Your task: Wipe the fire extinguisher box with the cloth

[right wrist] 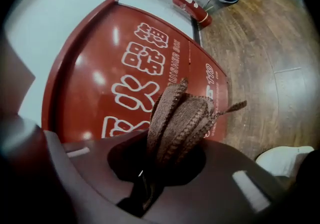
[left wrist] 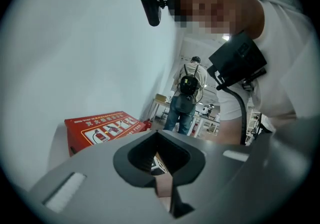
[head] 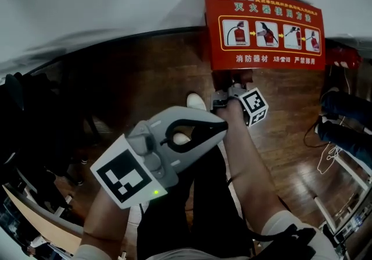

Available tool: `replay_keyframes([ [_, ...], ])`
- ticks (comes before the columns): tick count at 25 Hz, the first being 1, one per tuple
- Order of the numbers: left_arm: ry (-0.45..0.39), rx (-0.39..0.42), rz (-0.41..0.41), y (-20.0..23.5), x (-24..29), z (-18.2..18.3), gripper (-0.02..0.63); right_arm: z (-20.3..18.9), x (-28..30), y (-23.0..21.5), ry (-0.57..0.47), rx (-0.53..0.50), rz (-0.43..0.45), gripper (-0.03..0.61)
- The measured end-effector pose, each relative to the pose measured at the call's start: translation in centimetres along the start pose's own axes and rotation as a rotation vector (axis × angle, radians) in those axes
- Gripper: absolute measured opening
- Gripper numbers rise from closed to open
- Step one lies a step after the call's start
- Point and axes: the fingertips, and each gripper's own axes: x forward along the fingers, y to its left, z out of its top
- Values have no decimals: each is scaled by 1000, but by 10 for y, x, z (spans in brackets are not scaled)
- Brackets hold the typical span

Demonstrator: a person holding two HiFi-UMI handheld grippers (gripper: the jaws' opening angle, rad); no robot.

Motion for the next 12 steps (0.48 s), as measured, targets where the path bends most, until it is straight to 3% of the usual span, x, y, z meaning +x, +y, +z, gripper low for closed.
replay_keyframes([
  [12, 1, -36, 28, 50, 6, -49, 0, -12, 60, -91, 44, -87, -106, 46],
])
